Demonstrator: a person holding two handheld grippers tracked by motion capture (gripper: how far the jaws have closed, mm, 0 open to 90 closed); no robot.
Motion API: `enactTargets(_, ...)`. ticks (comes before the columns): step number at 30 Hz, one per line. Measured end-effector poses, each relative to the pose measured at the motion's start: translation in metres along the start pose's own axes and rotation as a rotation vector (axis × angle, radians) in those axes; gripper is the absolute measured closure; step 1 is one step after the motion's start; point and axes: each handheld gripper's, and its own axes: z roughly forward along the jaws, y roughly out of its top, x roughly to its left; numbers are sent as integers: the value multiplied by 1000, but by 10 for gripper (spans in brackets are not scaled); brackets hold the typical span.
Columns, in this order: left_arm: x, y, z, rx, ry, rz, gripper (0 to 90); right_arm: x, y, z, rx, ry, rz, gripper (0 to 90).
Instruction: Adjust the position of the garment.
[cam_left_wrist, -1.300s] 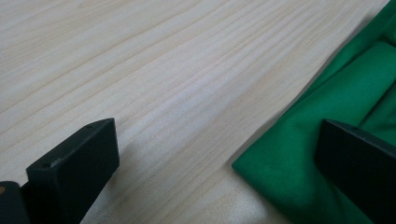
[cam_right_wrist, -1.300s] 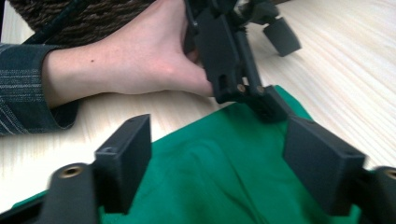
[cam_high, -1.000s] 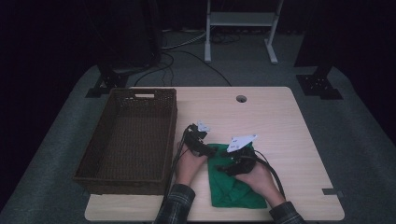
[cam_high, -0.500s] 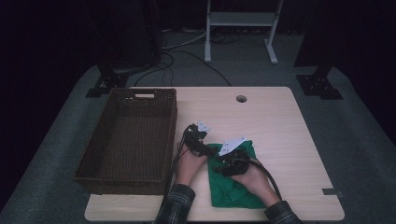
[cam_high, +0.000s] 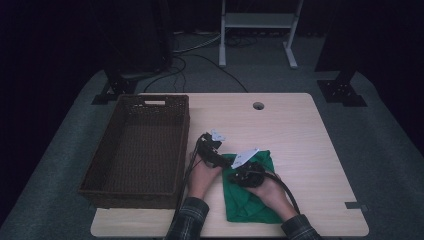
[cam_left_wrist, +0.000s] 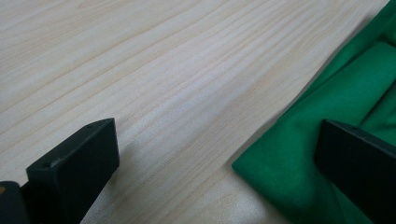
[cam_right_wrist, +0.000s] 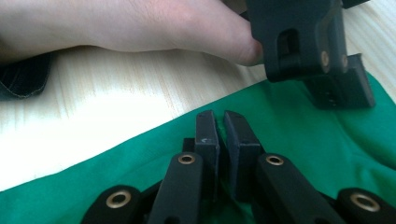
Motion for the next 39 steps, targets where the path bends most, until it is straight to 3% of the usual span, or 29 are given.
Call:
enactTargets(20, 0, 0, 0, -1, 0, 1, 0, 0, -7, -21, -76, 4, 27, 852)
enactTargets(39, 0, 0, 0, -1, 0, 2, 0, 0, -18, -43, -125, -24, 44, 852)
